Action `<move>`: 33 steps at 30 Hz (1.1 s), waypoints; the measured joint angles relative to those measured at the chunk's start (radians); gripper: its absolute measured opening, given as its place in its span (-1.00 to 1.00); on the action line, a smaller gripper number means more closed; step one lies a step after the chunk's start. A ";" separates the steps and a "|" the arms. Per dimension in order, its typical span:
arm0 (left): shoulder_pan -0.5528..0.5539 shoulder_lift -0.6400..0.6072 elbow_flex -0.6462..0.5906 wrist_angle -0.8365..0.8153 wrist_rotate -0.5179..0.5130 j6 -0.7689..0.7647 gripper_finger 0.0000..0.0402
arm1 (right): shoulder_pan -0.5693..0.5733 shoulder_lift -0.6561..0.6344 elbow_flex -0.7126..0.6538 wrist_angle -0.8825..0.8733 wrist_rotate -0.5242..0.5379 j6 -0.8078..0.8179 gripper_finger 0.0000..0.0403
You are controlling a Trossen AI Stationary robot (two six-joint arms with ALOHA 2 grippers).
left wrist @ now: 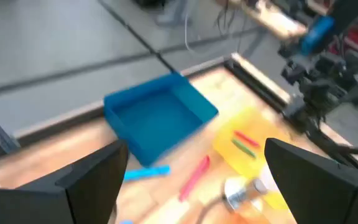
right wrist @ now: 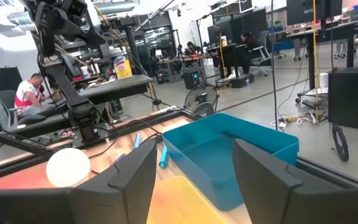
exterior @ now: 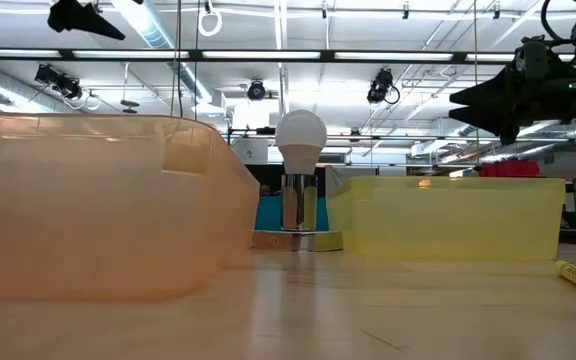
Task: Pick & Place Markers
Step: Put the small blue pen into the yellow bin
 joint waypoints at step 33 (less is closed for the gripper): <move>-0.326 0.365 0.259 -0.585 0.268 -1.051 0.91 | 0.000 0.000 0.000 0.000 0.000 0.000 0.04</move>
